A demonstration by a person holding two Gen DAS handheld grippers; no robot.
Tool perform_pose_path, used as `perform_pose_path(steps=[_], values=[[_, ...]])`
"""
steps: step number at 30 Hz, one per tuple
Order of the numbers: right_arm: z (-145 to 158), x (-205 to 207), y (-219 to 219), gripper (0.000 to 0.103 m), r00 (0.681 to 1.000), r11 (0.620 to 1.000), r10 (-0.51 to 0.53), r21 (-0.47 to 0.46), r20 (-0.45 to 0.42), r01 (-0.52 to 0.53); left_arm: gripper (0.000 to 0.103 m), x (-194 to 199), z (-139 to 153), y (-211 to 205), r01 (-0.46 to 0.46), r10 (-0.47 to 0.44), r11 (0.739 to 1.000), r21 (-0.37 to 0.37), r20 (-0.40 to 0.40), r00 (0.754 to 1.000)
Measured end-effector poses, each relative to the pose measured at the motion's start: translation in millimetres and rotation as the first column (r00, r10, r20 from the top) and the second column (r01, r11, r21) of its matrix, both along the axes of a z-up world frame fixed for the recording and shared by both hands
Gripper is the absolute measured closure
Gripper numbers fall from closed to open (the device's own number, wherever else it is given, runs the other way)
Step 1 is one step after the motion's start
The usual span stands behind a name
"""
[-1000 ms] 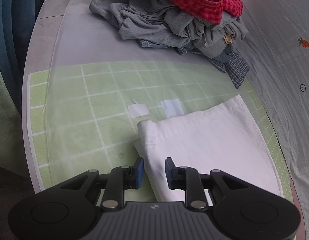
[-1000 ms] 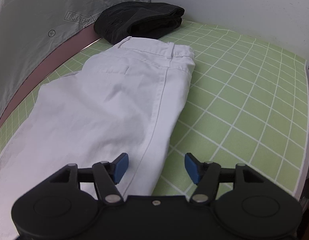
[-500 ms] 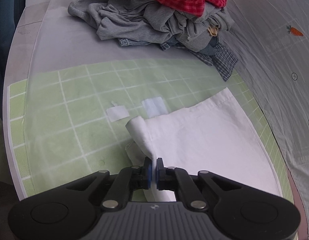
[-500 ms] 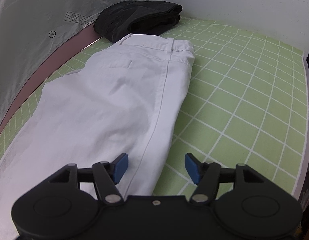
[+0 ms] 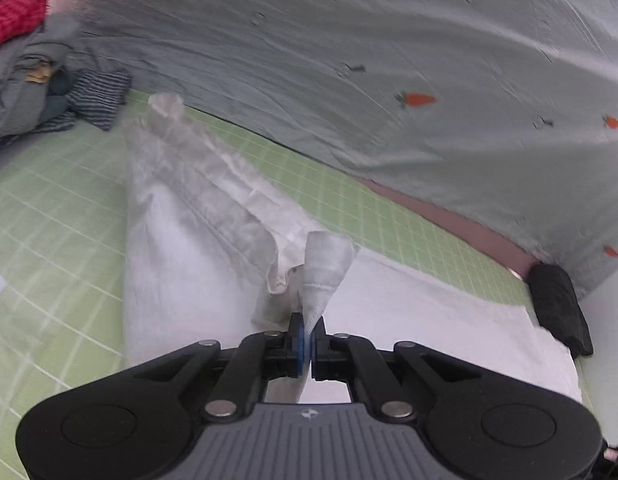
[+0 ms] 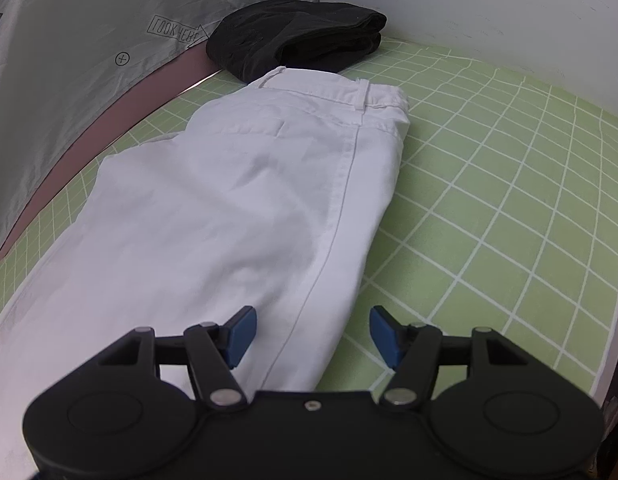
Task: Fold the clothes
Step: 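Carry the held hem over the pants with the left gripper and release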
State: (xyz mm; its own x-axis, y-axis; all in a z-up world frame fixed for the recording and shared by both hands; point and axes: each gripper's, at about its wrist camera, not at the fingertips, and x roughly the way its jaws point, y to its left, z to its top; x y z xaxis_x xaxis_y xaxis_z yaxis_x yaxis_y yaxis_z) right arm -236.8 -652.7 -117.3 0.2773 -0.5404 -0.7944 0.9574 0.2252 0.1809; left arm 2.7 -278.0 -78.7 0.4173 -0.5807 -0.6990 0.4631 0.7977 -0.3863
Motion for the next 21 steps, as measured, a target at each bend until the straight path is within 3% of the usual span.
perform_pose_path(steps=[2,3,6,11,16,18,21], values=[[0,-3,-1,0.040,1.000,1.000,-0.001,0.001,0.000,0.001,0.101,-21,-26,-24,0.123,-0.117,0.988,0.090,-0.063,0.991],[-1,-5,-2,0.040,1.000,1.000,-0.002,0.003,0.000,0.002,0.101,-31,-42,-37,0.196,-0.180,0.969,0.150,-0.114,0.977],[-4,-9,-4,0.040,1.000,1.000,-0.008,0.012,-0.004,0.008,0.101,-39,-63,-42,0.250,-0.215,0.949,0.193,-0.185,0.959],[-6,-13,-6,0.040,1.000,1.000,-0.003,0.016,-0.007,0.003,0.095,-42,-57,-40,0.246,-0.216,0.956,0.160,-0.181,0.959],[-8,-13,-8,0.039,1.000,1.000,0.000,0.029,-0.003,0.000,0.066,-45,-50,-37,0.239,-0.216,0.963,0.124,-0.174,0.961],[-7,-12,-7,0.038,1.000,1.000,0.010,0.029,-0.005,-0.010,0.055,-48,-41,-35,0.231,-0.215,0.965,0.123,-0.131,0.968],[-7,-12,-7,0.036,1.000,0.999,0.021,0.029,-0.007,-0.021,0.048,-45,-27,-25,0.163,-0.156,0.981,0.102,-0.081,0.985]])
